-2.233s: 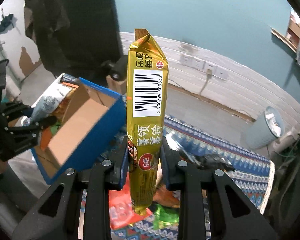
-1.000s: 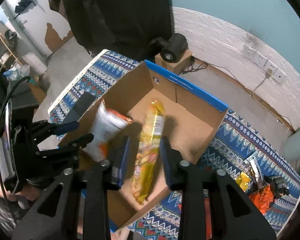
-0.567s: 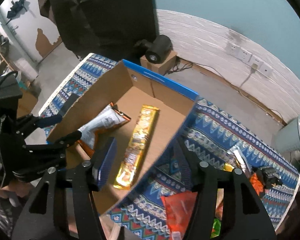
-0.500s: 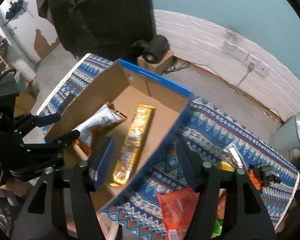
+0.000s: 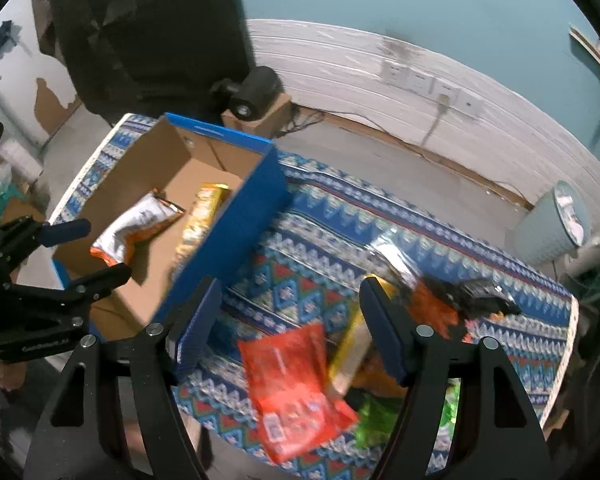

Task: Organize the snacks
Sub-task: 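Move both tools back over the snack pile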

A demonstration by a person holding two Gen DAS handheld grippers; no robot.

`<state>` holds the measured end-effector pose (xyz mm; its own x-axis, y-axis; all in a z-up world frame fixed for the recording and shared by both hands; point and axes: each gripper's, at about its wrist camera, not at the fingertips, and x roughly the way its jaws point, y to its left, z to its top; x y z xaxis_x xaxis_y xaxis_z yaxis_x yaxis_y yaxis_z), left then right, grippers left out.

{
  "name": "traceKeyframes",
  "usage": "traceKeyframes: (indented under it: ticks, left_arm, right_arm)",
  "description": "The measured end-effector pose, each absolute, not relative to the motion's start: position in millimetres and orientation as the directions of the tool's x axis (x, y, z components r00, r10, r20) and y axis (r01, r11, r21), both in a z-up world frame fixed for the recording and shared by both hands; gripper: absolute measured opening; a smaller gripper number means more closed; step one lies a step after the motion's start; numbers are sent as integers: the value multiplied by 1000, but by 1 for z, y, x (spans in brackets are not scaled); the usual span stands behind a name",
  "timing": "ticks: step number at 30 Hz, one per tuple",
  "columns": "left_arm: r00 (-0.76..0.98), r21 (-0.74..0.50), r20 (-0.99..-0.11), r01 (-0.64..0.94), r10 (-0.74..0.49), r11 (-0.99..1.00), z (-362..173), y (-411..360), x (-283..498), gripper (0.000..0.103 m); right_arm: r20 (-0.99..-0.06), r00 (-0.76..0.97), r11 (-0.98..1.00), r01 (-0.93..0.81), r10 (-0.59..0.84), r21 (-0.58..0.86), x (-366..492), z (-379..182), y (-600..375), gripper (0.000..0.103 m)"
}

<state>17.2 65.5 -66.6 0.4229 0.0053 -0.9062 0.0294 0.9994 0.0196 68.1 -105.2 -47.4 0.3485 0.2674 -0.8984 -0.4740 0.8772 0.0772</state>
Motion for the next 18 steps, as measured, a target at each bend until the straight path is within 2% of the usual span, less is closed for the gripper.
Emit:
traceKeyframes:
  ticks: [12, 18]
  left_arm:
    - [298, -54, -951, 114, -86, 992, -83, -5, 23, 74]
    - [261, -43, -962, 144, -79, 989, -92, -38, 27, 74]
  right_arm:
    - [-909, 354, 928, -363, 220, 83, 59, -57, -187, 76]
    - [-916, 357, 953, -294, 186, 79, 54, -64, -226, 76]
